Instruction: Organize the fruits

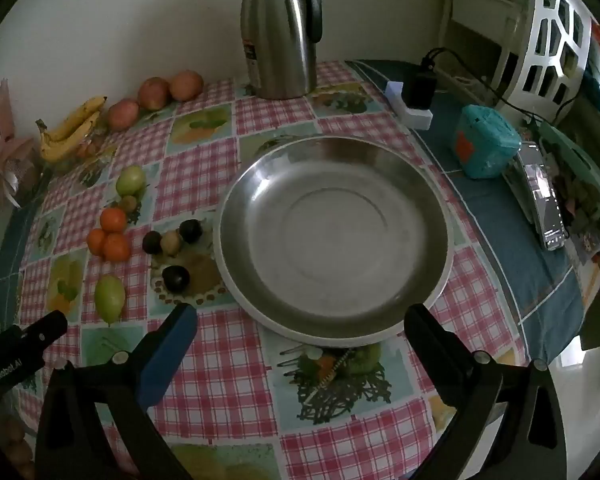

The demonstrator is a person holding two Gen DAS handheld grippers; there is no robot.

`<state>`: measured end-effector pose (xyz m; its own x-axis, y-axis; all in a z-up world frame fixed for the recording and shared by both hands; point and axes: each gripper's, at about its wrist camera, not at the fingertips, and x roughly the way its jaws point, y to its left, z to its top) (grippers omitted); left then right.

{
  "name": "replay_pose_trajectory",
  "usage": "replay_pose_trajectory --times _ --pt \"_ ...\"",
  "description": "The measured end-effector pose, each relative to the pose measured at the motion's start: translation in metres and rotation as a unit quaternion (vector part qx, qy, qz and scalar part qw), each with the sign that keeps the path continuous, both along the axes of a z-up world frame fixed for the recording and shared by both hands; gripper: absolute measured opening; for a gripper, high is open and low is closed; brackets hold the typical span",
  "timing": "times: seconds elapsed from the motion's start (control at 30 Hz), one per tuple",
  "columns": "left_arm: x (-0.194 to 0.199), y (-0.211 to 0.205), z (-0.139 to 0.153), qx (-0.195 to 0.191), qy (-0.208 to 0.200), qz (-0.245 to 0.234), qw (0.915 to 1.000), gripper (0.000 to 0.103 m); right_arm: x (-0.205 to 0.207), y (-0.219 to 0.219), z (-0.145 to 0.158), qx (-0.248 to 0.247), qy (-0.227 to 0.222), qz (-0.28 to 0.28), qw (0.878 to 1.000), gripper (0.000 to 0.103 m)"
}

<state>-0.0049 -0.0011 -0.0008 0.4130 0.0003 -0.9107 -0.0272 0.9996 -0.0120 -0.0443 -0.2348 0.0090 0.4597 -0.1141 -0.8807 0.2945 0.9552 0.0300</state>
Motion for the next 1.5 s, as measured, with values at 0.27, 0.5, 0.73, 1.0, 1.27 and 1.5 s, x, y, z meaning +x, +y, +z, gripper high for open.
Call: replay_pose_trajectory --times 0.27,0.5,0.73,1.0,1.27,1.5 --pt "0.0052 0.0006 0.0006 -0.003 0.010 0.001 0.9999 0.103 -0.0001 0.0005 0.0009 0.001 0.001 -0.003 1.000 0.103" --pt "0.0054 0.0012 0.0003 -0.003 0.011 0.002 0.9999 0.103 0.0008 0.0003 -0.0005 0.001 0.002 0.000 1.000 0.103" --pt "0.0044 -0.0039 -0.0003 -0.003 0.013 0.002 0.9999 0.103 0.0007 0.0006 -0.0003 0.001 0.003 0.000 1.000 0.103" --pt "0.0038 -0.0032 -0.0005 -0.004 0.013 0.001 0.9999 0.103 0.0013 0.0009 -0.0010 0.001 0.004 0.001 1.000 0.103" --pt "0.0042 -0.0014 -0.0014 -0.006 0.014 0.001 0.9999 0.103 0.0022 0.0010 -0.0027 0.001 0.005 0.001 1.000 0.103" --pt "0.0046 -0.0004 -0.0015 -0.006 0.016 0.002 0.9999 0.103 0.0015 0.0029 -0.0029 0.002 0.005 0.001 1.000 0.103"
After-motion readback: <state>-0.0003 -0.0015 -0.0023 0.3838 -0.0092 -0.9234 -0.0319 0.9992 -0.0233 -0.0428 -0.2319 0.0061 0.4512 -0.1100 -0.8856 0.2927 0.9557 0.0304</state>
